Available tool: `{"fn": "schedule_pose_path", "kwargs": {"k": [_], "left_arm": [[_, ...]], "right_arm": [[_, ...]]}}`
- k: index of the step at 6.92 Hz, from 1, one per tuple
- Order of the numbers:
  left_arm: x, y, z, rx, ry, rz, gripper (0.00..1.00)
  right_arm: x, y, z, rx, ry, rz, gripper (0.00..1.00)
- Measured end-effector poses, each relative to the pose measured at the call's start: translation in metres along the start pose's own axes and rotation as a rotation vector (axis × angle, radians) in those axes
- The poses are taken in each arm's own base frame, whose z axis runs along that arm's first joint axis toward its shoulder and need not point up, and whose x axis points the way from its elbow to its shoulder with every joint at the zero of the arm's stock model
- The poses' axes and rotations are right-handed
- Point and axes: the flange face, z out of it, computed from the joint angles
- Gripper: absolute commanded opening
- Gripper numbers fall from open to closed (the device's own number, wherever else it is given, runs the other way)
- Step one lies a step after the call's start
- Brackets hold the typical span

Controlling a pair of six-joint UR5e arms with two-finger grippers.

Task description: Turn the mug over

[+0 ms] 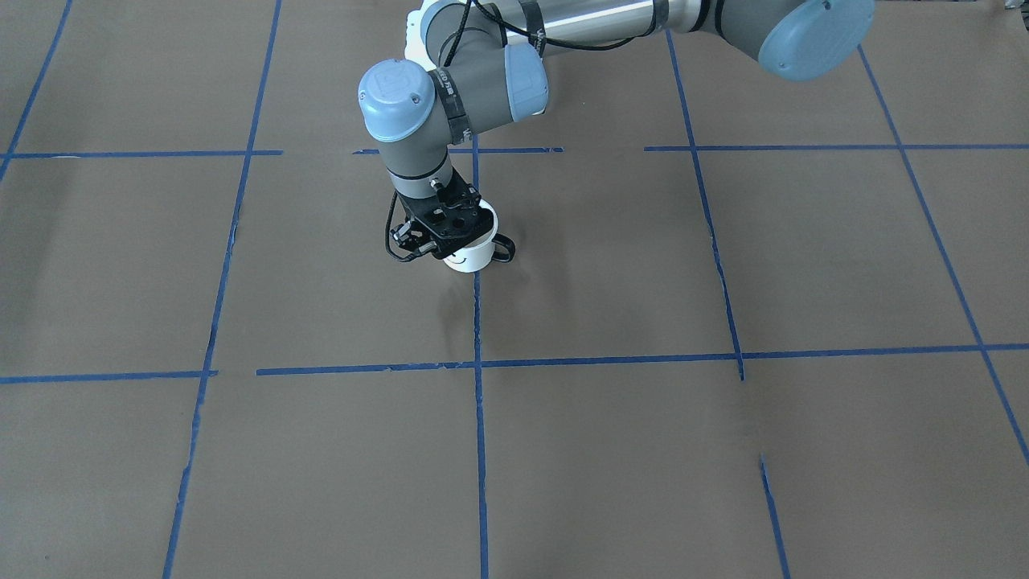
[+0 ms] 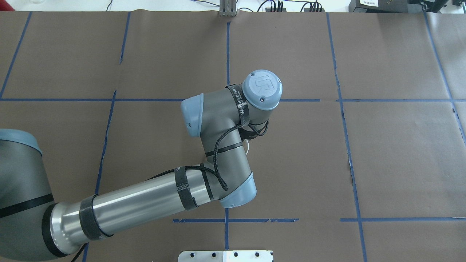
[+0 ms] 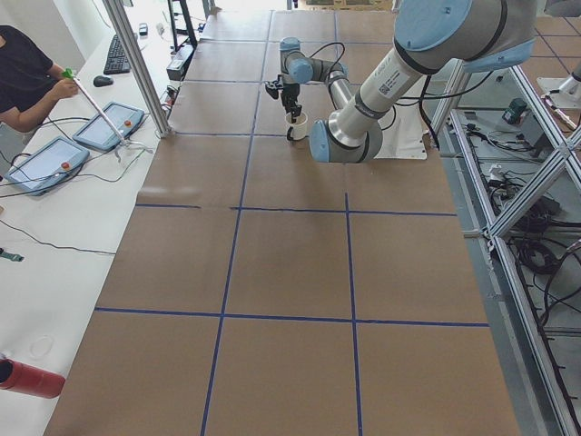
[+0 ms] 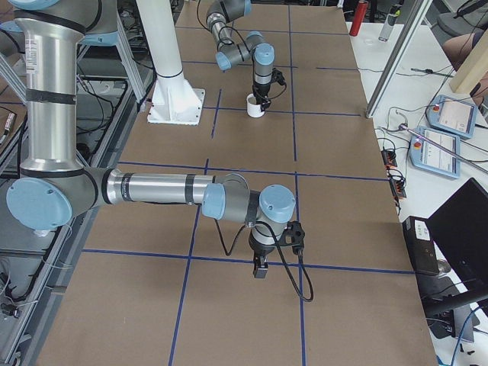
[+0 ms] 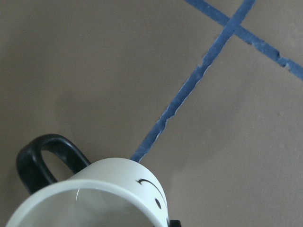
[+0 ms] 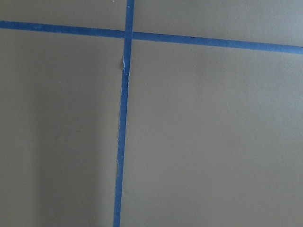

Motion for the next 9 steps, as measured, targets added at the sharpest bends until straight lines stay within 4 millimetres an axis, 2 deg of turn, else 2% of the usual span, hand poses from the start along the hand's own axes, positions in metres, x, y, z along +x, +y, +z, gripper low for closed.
{"fn": "schedule_pose_path", "kwargs": {"k": [1, 2, 3, 5, 6, 7, 9], "left_arm": [[-0.003, -0.002, -0.005, 0.002, 0.011, 0.005, 1.0], [-0.012, -0.011, -0.023, 0.005, 0.049, 0.019, 1.0], [-0.034, -0.031, -0.056, 0.015, 0.109, 0.041, 1.0], [-0.096, -0.081, -0.134, 0.069, 0.208, 0.095, 1.0], [-0.121, -0.118, -0.171, 0.118, 0.237, 0.13, 1.0], [-0.144, -0.155, -0.193, 0.147, 0.239, 0.198, 1.0], [-0.211, -0.256, -0.219, 0.189, 0.198, 0.37, 1.0]], "right_arm": [[0.0, 0.0, 0.0, 0.0, 0.0, 0.0, 1.0], [0.0, 0.0, 0.0, 0.0, 0.0, 0.0, 1.0], [0.0, 0.0, 0.0, -0.001, 0.0, 0.0, 1.0], [0.0, 0.0, 0.0, -0.001, 0.0, 0.001, 1.0], [0.0, 0.001, 0.0, -0.001, 0.0, 0.001, 1.0], [0.0, 0.001, 0.0, -0.001, 0.0, 0.001, 1.0], [0.0, 0.0, 0.0, 0.0, 0.0, 0.0, 1.0]]}}
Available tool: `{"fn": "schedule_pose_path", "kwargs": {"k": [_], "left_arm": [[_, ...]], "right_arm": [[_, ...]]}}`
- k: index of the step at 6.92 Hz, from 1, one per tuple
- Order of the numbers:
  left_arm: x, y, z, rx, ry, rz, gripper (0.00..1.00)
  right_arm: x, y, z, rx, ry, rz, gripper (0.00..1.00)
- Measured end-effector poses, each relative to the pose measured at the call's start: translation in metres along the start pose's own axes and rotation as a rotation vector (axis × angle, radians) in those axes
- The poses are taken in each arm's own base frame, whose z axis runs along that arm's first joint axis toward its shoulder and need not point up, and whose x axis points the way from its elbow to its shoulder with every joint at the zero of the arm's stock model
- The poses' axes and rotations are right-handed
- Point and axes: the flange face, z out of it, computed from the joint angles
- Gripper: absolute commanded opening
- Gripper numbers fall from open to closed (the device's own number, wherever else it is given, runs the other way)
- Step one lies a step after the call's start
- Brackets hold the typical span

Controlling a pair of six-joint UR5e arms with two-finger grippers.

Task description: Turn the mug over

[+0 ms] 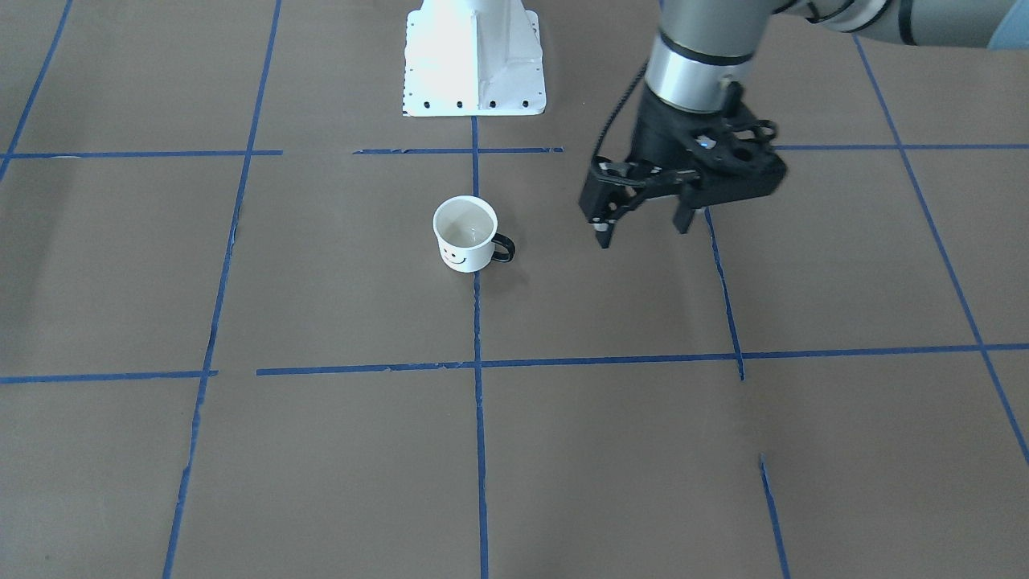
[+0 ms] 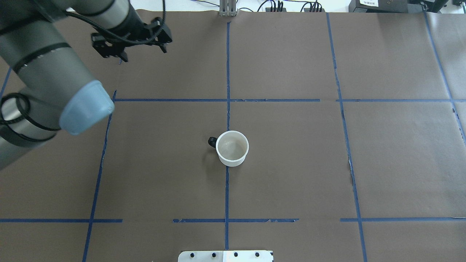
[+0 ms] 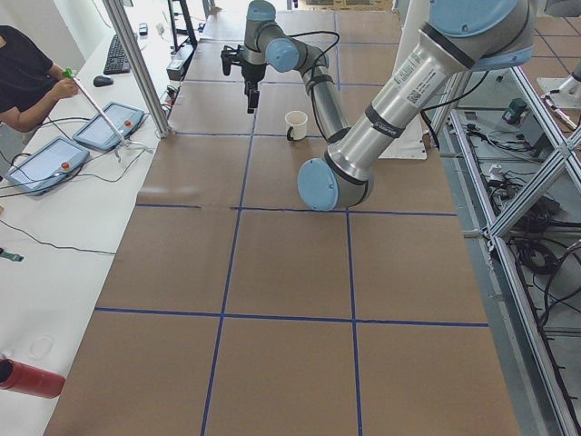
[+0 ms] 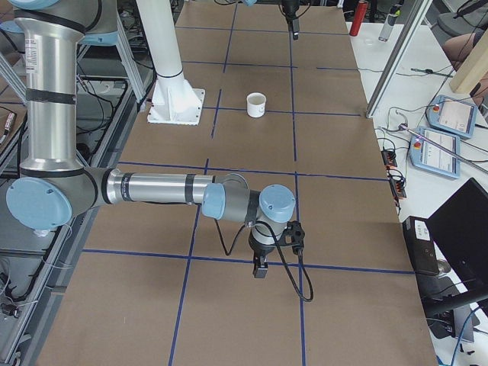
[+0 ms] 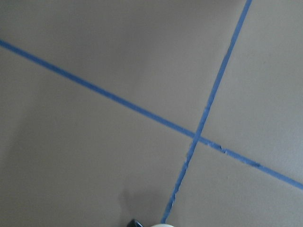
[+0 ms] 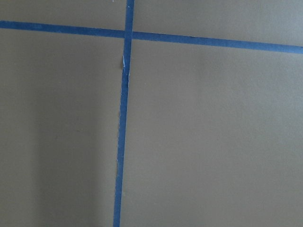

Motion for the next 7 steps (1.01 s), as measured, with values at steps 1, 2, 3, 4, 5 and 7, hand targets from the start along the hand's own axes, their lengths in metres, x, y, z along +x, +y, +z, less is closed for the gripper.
{"fn": "schedule_pose_path", "kwargs": {"k": [1, 2, 3, 4, 5, 7], "left_arm": [[-0.053, -0.033, -0.01, 0.005, -0.022, 0.075, 1.0], [-0.117, -0.061, -0.018, 0.001, -0.051, 0.154, 1.0], [-0.187, -0.082, -0.024, -0.014, -0.08, 0.23, 1.0], [-0.272, -0.099, -0.029, -0.041, -0.106, 0.304, 1.0], [-0.364, -0.112, -0.033, -0.075, -0.124, 0.359, 1.0], [-0.526, -0.086, -0.007, -0.166, -0.08, 0.351, 1.0]], "right_arm": [[0.0, 0.0, 0.0, 0.0, 0.0, 0.0, 1.0], [0.0, 0.0, 0.0, -0.001, 0.0, 0.001, 1.0], [0.0, 0.0, 0.0, -0.001, 0.0, 0.001, 1.0], [0.0, 0.0, 0.0, 0.0, 0.0, 0.0, 1.0], [0.0, 0.0, 0.0, 0.0, 0.0, 0.0, 1.0], [0.0, 0.0, 0.0, 0.0, 0.0, 0.0, 1.0]]}}
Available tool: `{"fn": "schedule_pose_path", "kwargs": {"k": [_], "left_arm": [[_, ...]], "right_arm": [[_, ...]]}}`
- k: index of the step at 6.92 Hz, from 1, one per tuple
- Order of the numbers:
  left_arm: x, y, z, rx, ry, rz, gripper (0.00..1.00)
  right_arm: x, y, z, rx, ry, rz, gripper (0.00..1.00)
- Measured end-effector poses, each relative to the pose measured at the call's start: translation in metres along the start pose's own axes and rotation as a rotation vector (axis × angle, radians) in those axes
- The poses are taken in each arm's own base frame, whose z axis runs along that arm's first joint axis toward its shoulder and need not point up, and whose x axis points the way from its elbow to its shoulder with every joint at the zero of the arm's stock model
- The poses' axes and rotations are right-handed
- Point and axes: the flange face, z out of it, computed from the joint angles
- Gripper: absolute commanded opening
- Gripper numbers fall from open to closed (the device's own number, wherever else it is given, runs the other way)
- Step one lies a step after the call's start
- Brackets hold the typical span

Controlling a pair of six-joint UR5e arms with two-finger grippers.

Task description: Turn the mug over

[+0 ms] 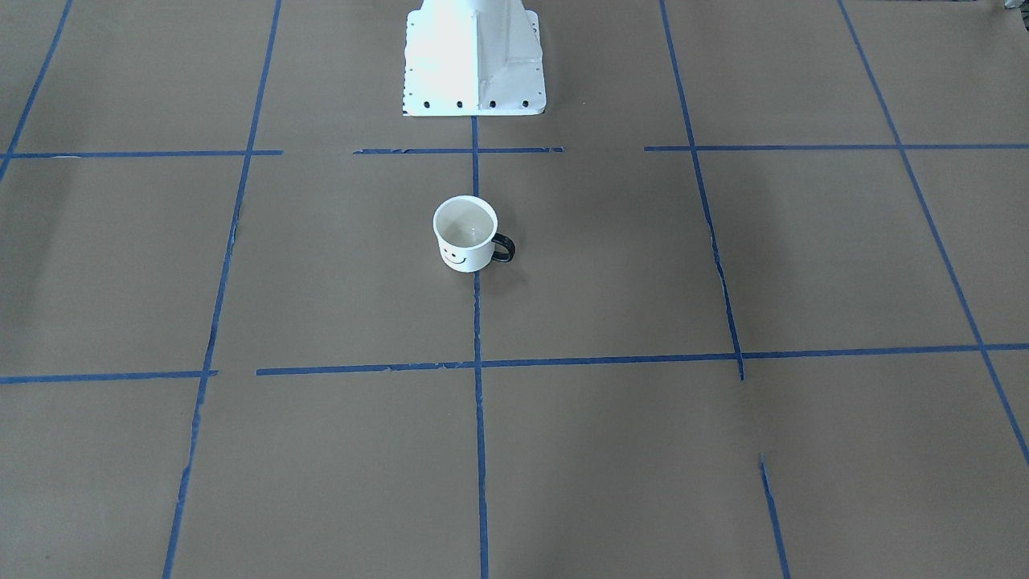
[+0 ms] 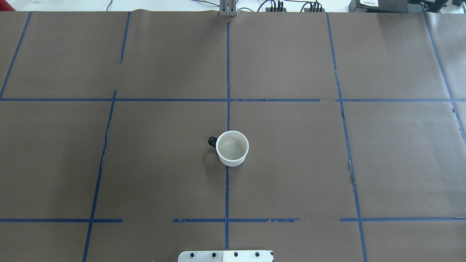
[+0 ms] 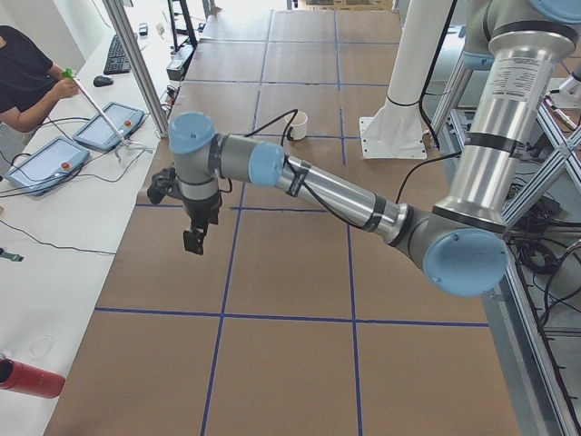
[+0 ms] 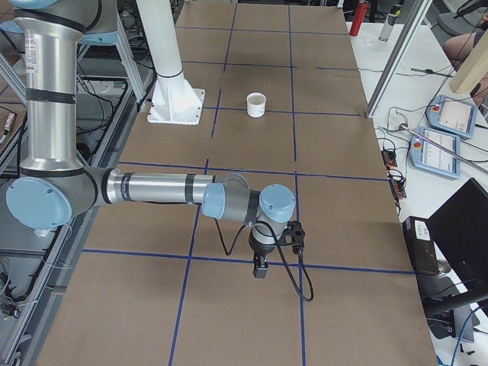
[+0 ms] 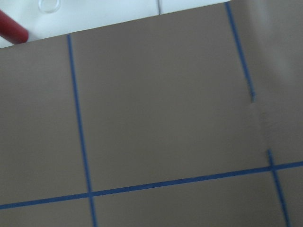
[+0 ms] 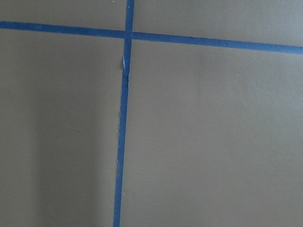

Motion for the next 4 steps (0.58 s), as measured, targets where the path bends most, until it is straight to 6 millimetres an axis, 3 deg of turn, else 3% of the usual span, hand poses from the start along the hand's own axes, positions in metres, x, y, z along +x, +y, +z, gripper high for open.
{"fn": "schedule_pose_path", "kwargs": {"k": [1, 2, 3, 4], "left_arm": [[-0.035, 0.053, 0.035, -0.046, 0.055, -0.048, 1.0], [-0.053, 0.092, 0.058, -0.08, 0.087, -0.089, 1.0], [-0.06, 0.111, 0.069, -0.098, 0.1, -0.112, 1.0], [-0.063, 0.117, 0.074, -0.104, 0.104, -0.119, 1.0]], "right_arm": [[0.0, 0.0, 0.0, 0.0, 0.0, 0.0, 1.0], [0.0, 0.0, 0.0, 0.0, 0.0, 0.0, 1.0], [0.0, 0.0, 0.0, 0.0, 0.0, 0.0, 1.0], [0.0, 0.0, 0.0, 0.0, 0.0, 0.0, 1.0]]}}
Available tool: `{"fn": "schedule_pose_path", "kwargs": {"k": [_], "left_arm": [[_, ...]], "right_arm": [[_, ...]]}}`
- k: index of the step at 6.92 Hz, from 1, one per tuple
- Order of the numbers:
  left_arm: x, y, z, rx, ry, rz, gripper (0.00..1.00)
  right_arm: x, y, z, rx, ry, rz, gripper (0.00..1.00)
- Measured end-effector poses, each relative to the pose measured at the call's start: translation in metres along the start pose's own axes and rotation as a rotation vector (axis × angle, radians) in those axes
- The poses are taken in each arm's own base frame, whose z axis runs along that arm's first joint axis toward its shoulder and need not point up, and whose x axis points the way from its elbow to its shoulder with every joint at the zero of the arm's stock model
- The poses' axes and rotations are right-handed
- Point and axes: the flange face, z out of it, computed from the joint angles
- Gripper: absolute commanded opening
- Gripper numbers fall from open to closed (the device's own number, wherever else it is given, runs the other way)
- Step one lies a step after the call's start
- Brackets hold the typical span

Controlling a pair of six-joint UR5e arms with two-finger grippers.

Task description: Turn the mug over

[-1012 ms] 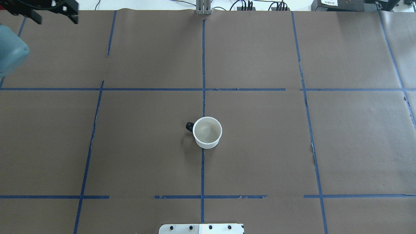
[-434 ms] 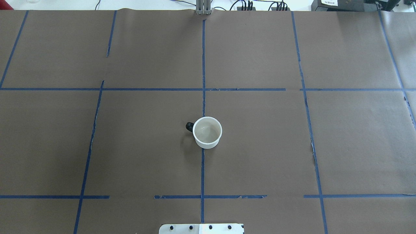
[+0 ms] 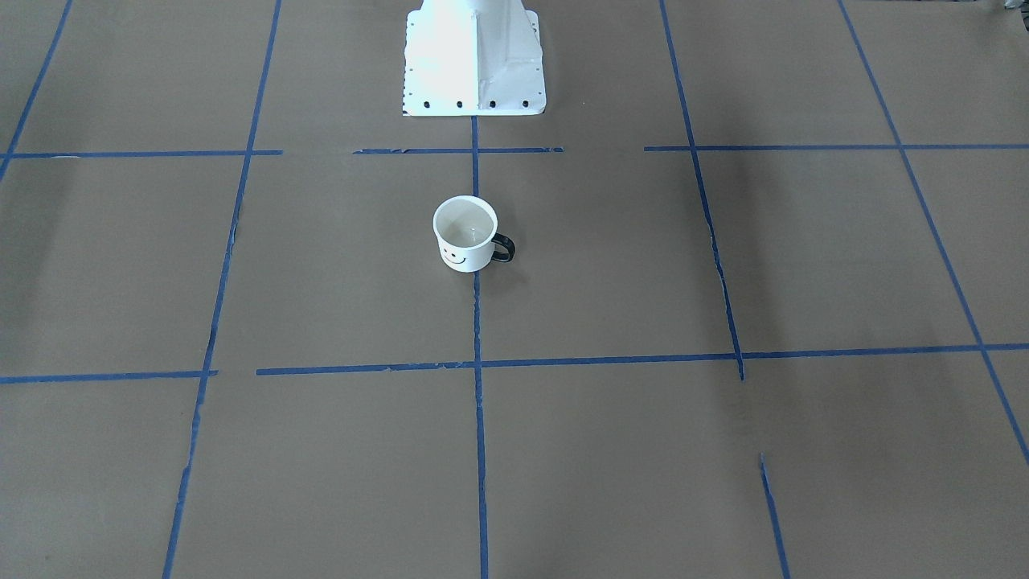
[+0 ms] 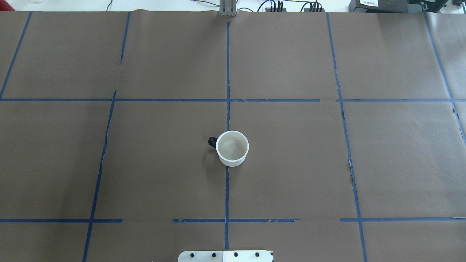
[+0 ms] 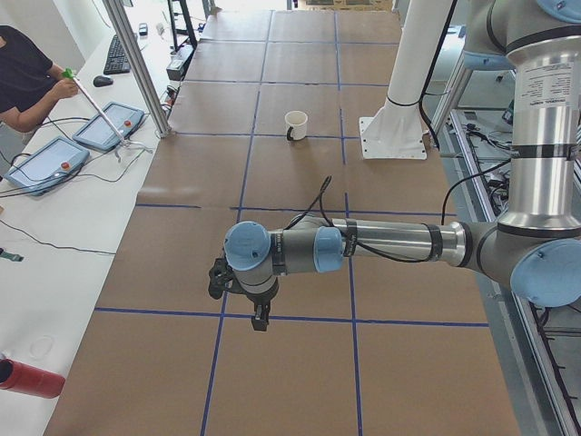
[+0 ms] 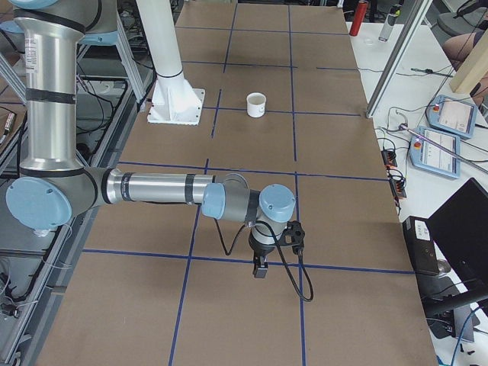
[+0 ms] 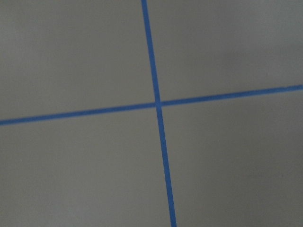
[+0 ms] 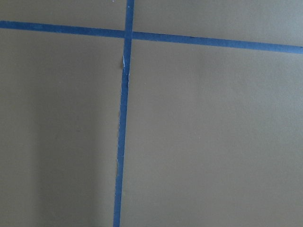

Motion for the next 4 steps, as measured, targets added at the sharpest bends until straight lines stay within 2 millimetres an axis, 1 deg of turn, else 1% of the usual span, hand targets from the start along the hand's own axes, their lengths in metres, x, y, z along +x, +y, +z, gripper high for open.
{"fn": "schedule_pose_path", "kwargs": {"k": [4], "left_arm": [[0.003, -0.012, -0.004, 0.004, -0.011, 0.018, 1.0]], "right_arm": [[0.0, 0.0, 0.0, 0.0, 0.0, 0.0, 1.0]]}}
